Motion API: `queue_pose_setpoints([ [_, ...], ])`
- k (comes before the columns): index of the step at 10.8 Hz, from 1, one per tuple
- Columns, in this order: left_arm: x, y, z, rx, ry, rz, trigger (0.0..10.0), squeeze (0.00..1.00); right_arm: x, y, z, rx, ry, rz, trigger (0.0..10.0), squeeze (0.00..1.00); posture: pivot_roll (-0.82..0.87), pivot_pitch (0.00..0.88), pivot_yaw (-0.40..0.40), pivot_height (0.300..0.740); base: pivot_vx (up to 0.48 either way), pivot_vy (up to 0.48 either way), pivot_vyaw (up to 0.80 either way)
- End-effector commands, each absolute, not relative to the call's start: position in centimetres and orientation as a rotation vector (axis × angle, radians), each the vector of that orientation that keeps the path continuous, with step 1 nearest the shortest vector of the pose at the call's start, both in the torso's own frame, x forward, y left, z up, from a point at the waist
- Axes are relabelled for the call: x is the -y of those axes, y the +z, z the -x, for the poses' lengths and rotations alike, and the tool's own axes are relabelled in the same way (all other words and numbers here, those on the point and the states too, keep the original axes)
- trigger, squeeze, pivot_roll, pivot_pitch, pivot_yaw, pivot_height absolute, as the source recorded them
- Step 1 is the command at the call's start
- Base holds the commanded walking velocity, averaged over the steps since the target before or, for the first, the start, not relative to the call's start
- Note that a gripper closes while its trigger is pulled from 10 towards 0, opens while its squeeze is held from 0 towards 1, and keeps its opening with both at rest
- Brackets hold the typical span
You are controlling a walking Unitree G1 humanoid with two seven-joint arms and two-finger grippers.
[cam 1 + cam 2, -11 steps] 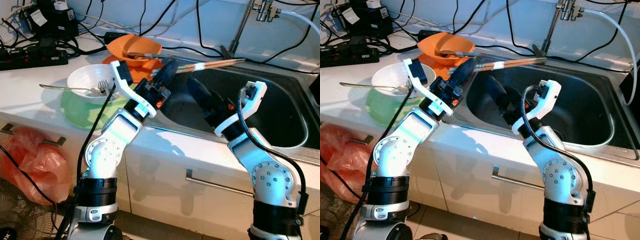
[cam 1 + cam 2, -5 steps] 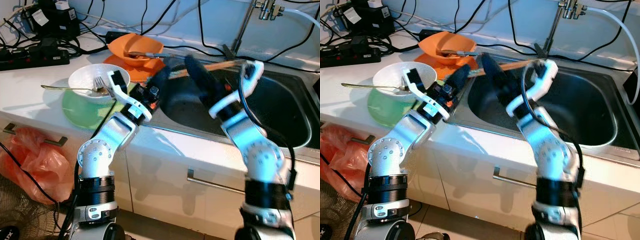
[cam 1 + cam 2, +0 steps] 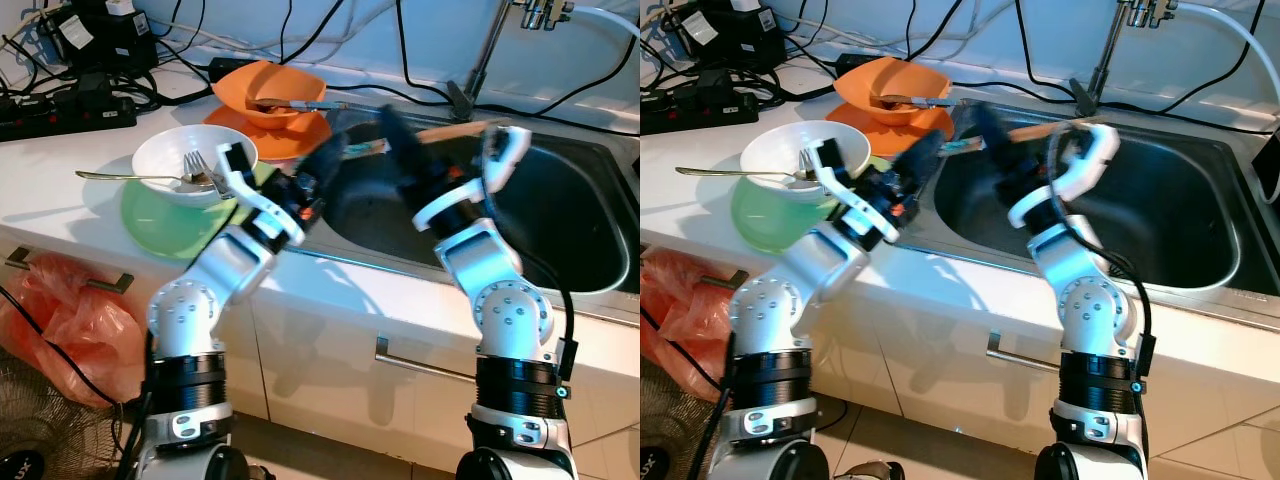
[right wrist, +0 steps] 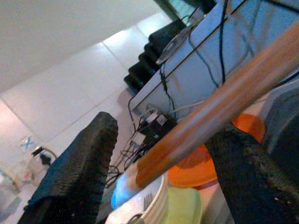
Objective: Kitchen organization
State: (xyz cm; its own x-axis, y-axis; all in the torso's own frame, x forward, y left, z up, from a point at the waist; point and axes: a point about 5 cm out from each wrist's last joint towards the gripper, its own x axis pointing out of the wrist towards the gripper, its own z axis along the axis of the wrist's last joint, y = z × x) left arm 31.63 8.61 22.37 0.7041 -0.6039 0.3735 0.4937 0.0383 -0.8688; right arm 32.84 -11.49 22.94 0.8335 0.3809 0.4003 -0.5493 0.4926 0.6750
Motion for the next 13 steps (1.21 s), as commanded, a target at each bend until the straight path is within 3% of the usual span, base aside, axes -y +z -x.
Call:
queue_pose_setpoints([
  [1, -8.66, 22.21, -31.51, -0.124, -0.845, 1.291, 0.0, 0.0, 12.1, 23.27, -32.93, 0.238, 0.534, -0.901, 0.0, 0.0, 0.08, 0.06, 0.0, 0.74, 0.0, 0.0, 0.0],
  [11, -8.15, 22.16, -31.51, -0.148, -0.824, 1.306, 0.1, 0.0, 12.07, 23.4, -32.91, 0.24, 0.492, -0.942, 0.0, 0.0, 0.07, 0.075, -0.01, 0.74, 0.0, 0.0, 0.0],
  [12, -8.18, 22.08, -31.62, -0.152, -0.803, 1.298, 1.2, 0.0, 12.06, 23.51, -32.91, 0.241, 0.492, -0.942, 0.0, 0.0, 0.07, 0.076, -0.011, 0.74, 0.0, 0.0, 0.0],
  [13, -8.2, 21.81, -31.89, -0.161, -0.758, 1.284, 10.0, 0.0, 12.03, 23.63, -32.95, 0.244, 0.492, -0.934, 0.0, 0.0, 0.07, 0.078, -0.015, 0.74, 0.0, 0.0, 0.0],
])
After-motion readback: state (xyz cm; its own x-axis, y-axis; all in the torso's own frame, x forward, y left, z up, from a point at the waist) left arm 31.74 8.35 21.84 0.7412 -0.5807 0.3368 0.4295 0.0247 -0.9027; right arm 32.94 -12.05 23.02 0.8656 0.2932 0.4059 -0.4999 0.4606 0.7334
